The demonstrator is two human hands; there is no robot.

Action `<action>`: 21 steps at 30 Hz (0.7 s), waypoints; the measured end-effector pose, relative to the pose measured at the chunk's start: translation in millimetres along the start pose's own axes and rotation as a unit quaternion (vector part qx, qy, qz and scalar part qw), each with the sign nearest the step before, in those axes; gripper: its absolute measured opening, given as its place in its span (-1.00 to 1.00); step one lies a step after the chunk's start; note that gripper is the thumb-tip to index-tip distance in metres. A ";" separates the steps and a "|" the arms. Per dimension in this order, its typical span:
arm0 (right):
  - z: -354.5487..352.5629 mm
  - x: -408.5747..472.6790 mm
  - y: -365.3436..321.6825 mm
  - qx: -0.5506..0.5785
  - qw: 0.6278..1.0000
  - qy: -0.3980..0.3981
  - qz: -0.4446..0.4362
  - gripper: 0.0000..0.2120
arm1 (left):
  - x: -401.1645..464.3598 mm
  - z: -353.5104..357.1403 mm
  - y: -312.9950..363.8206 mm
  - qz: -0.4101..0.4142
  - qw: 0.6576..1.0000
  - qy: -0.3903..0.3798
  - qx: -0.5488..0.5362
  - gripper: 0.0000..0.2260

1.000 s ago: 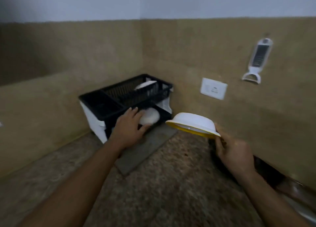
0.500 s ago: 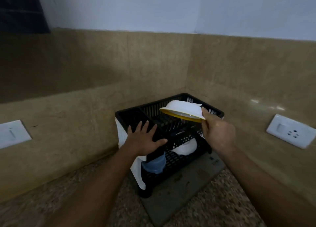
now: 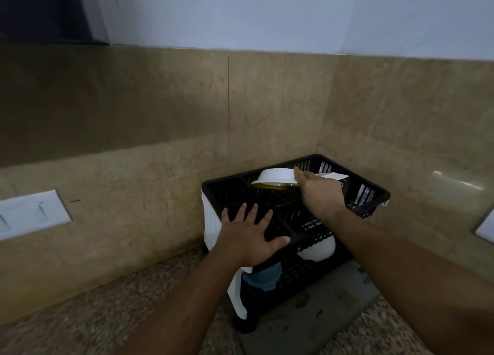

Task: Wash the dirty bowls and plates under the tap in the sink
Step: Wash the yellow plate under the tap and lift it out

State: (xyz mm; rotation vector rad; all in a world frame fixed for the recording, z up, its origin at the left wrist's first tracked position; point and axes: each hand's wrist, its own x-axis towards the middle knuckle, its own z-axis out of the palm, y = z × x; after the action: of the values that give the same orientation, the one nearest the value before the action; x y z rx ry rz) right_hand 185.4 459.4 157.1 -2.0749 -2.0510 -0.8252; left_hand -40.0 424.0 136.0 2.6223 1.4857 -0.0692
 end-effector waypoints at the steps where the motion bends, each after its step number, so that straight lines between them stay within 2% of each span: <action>1: 1.4 2.0 -1.5 -0.007 1.000 -0.012 -0.009 -0.40 | 0.1 0.5 0.0 0.000 1.000 0.002 0.002 -0.17; 6: -2.7 0.5 -4.0 -0.019 0.997 -0.069 -0.017 -0.37 | -1.6 -0.2 0.2 0.000 1.000 0.003 0.004 -0.18; 14: -7.0 1.3 17.3 -0.041 0.997 -0.056 -0.045 -0.34 | -3.4 0.1 -1.5 0.003 1.000 0.008 0.002 -0.18; 18: 10.2 -5.3 10.9 -0.066 0.989 -0.105 -0.081 -0.36 | -3.3 1.1 -1.4 0.002 1.000 0.009 0.004 -0.18; 21: 12.3 1.0 8.5 -0.021 0.982 -0.166 -0.088 -0.31 | -3.1 1.1 -1.1 0.001 1.000 0.011 0.000 -0.18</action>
State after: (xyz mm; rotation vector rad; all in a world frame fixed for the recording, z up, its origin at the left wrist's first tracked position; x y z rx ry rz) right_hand 197.1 465.0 149.6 -2.2034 -2.4359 -0.5797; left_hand -42.4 421.7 135.1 2.6330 1.4909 -0.0412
